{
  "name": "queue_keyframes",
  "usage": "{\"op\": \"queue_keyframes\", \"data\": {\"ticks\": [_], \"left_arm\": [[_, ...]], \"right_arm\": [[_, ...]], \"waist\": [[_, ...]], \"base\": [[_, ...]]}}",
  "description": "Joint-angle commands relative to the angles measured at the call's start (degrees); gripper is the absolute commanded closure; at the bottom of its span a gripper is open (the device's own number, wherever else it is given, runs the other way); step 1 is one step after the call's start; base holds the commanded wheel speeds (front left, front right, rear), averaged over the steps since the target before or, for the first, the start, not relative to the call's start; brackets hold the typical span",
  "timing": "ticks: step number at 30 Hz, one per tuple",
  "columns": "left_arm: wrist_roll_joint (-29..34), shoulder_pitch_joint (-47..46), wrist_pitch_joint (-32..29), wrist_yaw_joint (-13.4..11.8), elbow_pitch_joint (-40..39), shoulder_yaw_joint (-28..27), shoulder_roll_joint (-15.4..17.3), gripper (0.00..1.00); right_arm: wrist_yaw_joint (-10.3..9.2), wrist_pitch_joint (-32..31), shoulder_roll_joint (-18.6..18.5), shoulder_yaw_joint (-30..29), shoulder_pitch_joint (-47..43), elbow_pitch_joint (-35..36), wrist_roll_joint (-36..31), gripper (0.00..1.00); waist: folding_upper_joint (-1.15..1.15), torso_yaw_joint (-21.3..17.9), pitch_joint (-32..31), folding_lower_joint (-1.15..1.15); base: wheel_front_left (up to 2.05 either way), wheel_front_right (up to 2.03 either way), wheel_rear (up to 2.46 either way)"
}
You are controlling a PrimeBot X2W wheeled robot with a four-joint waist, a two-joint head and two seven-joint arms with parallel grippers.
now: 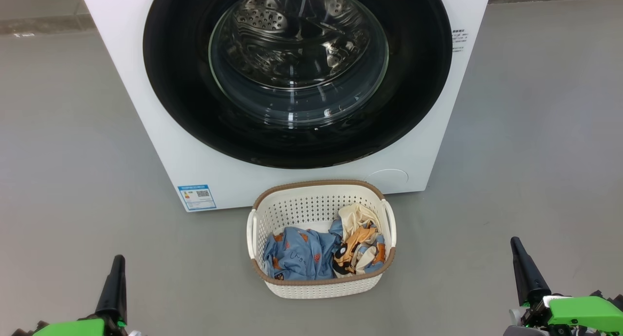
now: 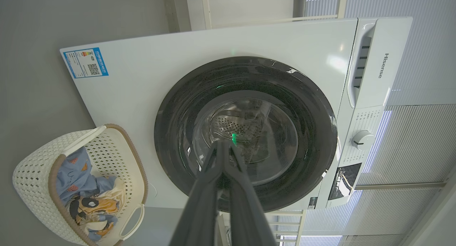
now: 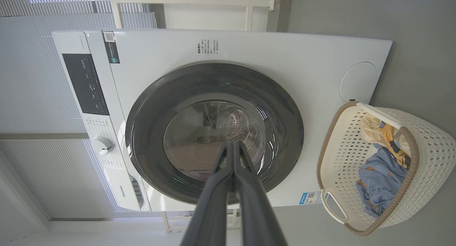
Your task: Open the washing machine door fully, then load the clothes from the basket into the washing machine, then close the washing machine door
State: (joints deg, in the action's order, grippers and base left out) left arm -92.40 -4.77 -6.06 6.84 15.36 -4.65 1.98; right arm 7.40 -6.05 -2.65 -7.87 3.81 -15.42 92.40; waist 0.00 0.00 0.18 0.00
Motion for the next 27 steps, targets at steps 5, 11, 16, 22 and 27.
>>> {"op": "queue_keyframes", "data": {"ticks": [5,11,16,22,27], "left_arm": [[0.3,-1.4,-0.5,0.6,-1.3,-1.9,0.9,1.0],[0.3,-1.4,-0.5,0.6,-1.3,-1.9,0.9,1.0],[0.3,-1.4,-0.5,0.6,-1.3,-1.9,0.9,1.0],[0.3,-1.4,-0.5,0.6,-1.3,-1.9,0.9,1.0],[0.3,-1.4,-0.5,0.6,-1.3,-1.9,0.9,1.0]], "right_arm": [[0.09,-0.4,-0.2,1.4,2.4,1.4,-0.2,1.0],[0.09,-0.4,-0.2,1.4,2.4,1.4,-0.2,1.0],[0.09,-0.4,-0.2,1.4,2.4,1.4,-0.2,1.0],[0.09,-0.4,-0.2,1.4,2.4,1.4,-0.2,1.0],[0.09,-0.4,-0.2,1.4,2.4,1.4,-0.2,1.0]], "waist": [[0.0,0.0,0.0,0.0],[0.0,0.0,0.0,0.0],[0.0,0.0,0.0,0.0],[0.0,0.0,0.0,0.0],[0.0,0.0,0.0,0.0]], "base": [[0.0,0.0,0.0],[0.0,0.0,0.0],[0.0,0.0,0.0],[0.0,0.0,0.0],[0.0,0.0,0.0]]}}
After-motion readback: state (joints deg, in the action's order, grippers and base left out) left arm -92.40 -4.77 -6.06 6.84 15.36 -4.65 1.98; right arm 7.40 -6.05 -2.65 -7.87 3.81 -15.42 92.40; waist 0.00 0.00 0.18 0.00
